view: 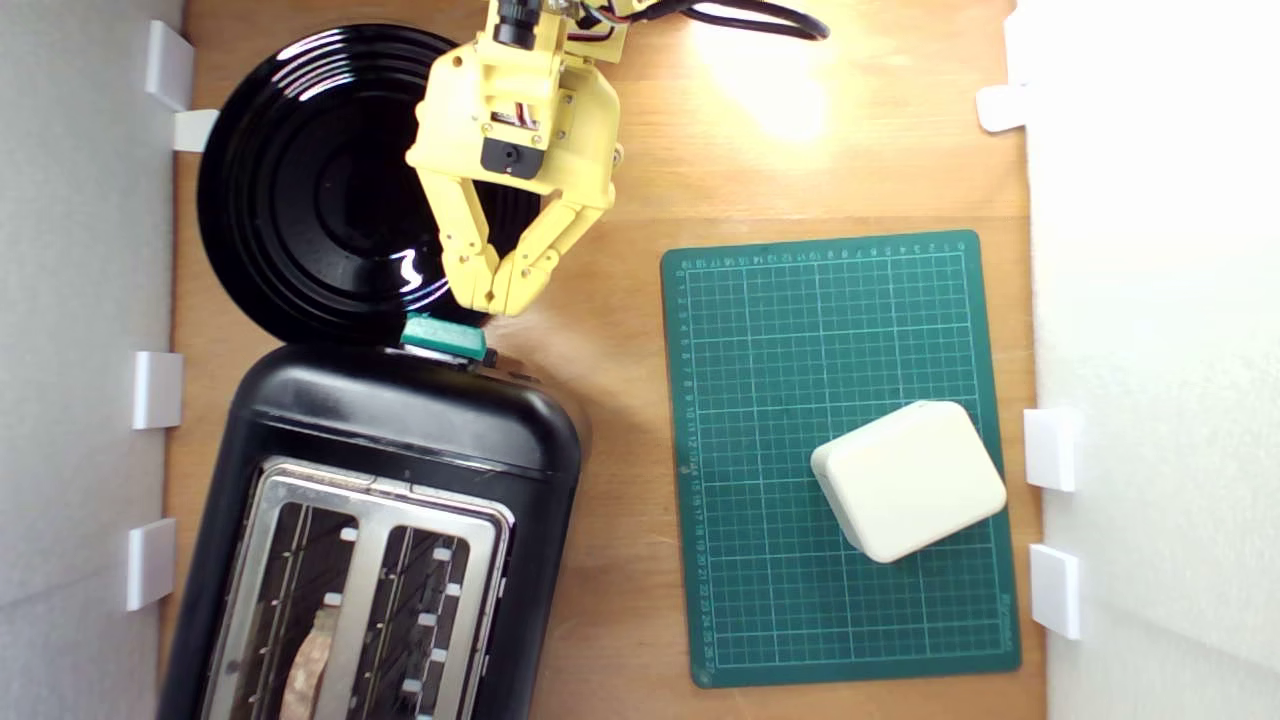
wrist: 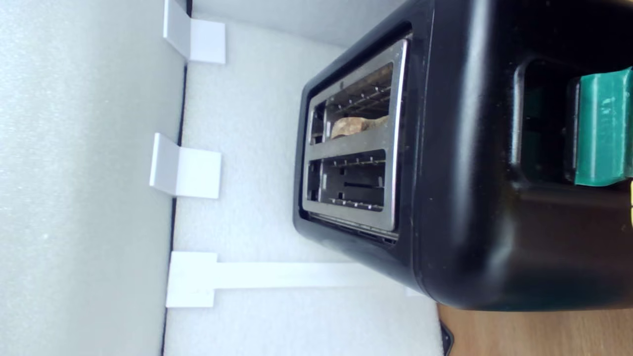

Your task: Start toaster

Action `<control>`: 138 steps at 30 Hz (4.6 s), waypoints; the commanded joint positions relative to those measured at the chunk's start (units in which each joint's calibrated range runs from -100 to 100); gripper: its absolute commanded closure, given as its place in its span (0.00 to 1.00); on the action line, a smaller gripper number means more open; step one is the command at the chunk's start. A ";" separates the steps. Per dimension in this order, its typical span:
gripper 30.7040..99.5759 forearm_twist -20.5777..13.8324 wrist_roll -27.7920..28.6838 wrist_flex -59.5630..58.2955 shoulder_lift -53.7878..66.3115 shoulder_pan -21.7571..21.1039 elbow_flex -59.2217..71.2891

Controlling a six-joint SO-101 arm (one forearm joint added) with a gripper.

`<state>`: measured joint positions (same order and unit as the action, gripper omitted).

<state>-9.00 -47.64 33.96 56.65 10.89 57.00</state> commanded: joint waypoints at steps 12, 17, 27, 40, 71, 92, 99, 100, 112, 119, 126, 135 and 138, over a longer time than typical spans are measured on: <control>0.99 -1.03 -0.09 28.01 -9.02 0.62 -29.42; 0.99 -1.41 0.23 30.84 -13.27 0.78 -34.51; 0.99 -1.22 0.23 30.67 -21.18 4.03 -41.23; 0.99 0.37 1.54 30.58 -29.17 4.27 -49.41; 0.99 0.65 2.32 25.01 -34.92 4.27 -53.32; 0.99 0.84 2.32 25.01 -41.83 3.47 -52.95; 0.99 1.03 2.37 24.93 -44.66 4.11 -50.86; 0.99 1.03 2.37 24.93 -45.32 4.11 -50.68; 0.99 2.72 3.11 17.48 -47.91 4.27 -43.05; 0.99 2.44 2.79 10.71 -47.32 4.27 -33.69; 0.99 2.44 2.69 4.46 -47.32 5.38 -26.24; 0.99 2.53 2.74 1.63 -48.16 5.78 -19.79; 0.99 2.53 2.69 -4.11 -48.16 5.78 -14.97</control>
<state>-6.31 -44.73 35.32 10.88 16.04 37.35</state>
